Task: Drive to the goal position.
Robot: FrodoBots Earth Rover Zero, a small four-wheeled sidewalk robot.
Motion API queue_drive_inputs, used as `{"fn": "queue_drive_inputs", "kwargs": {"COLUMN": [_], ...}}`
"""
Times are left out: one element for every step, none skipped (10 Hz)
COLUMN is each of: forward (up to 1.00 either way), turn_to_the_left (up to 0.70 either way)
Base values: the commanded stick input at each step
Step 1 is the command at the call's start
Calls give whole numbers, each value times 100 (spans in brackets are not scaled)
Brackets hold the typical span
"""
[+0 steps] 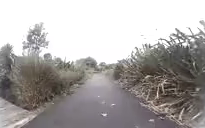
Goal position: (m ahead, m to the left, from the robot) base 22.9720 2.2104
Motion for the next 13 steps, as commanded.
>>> {"fn": "queue_drive_inputs", "kwargs": {"forward": [85, 85, 85, 85, 85, 85, 85, 85, 85, 85, 85, 85, 85], "turn_to_the_left": [0, 0, 0, 0, 0, 0, 0, 0, 0, 0, 0, 0, 0]}}
